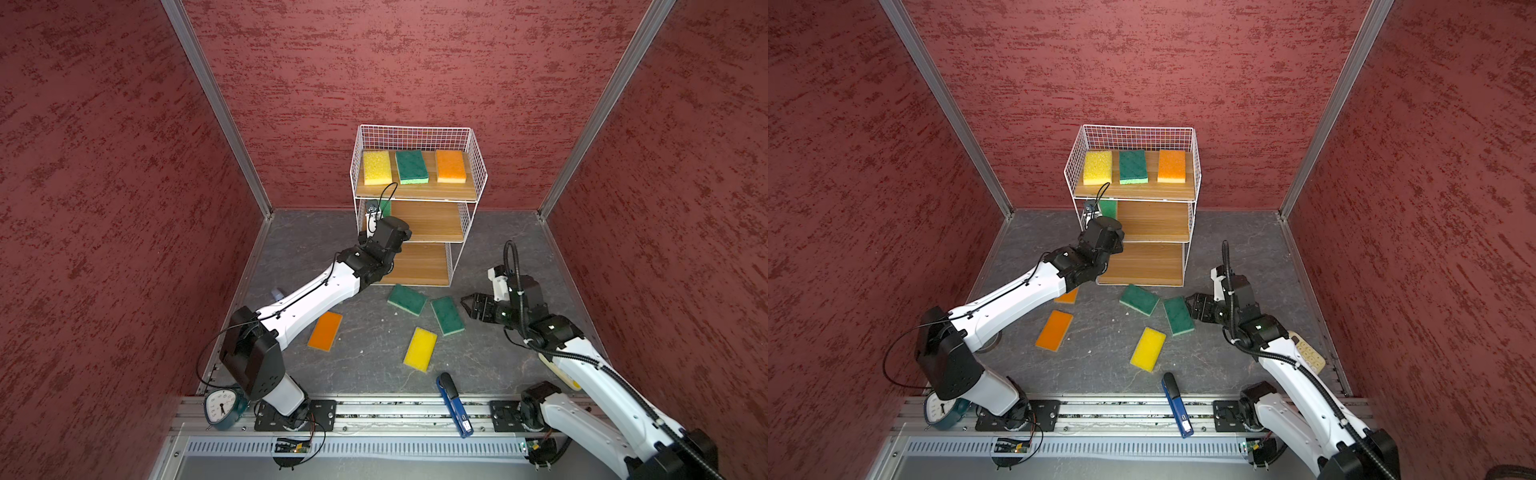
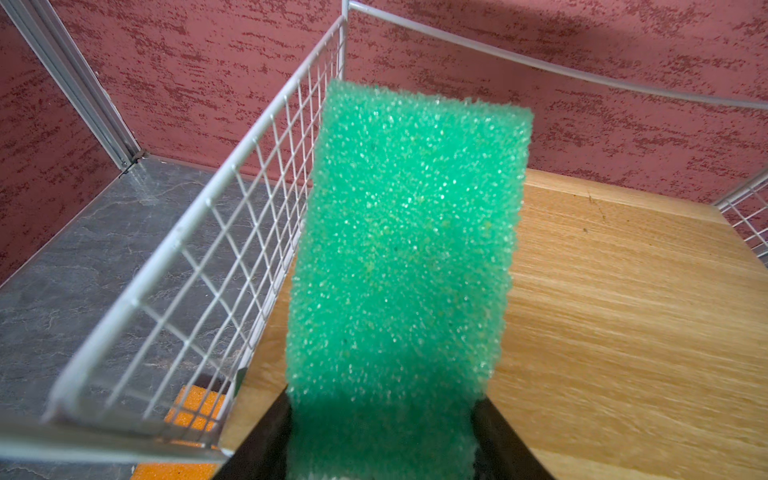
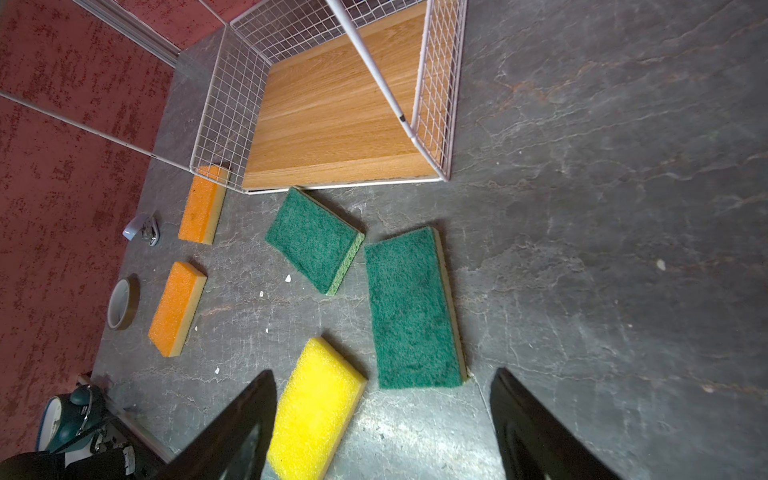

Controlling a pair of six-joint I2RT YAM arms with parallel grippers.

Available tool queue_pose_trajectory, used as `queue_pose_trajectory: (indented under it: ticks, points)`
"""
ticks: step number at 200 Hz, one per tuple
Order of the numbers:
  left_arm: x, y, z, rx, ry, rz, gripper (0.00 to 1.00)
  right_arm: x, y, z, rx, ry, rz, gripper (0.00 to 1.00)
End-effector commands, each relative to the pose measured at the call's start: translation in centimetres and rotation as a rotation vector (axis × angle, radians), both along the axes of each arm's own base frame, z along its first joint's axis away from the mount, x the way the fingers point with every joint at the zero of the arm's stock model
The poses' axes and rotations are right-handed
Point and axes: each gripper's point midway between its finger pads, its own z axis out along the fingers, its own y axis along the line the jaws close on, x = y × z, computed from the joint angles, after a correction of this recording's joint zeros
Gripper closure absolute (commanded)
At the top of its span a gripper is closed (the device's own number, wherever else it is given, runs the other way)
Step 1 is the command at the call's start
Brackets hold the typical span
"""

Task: Place and organize the cleaning sponges onto the shelf
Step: 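Lower the bright green sponge onto the middle shelf and open the left gripper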

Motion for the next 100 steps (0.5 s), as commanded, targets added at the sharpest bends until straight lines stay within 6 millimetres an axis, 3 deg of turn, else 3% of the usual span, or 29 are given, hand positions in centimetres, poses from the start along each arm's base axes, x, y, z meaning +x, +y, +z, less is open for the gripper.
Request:
queue_pose_trajectory:
  ticks: [1,60,100]
  points:
    - [0.59,0.12,-0.6,-0.005,0.02,0.011,0.42,0.8,0.4,1.71,0.033,-0.047,-0.001,0.19]
    - [0.52,0.34,-1.5,0.005,0.062,0.018,0.27,1.31,0.59,1.95,0.034,-0.049,-0.002,0.19]
    - [0.24,0.48,-1.18,-0.01,0.055,0.016,0.23,1.35,0.67,1.89,0.039,-0.045,-0.002,0.19]
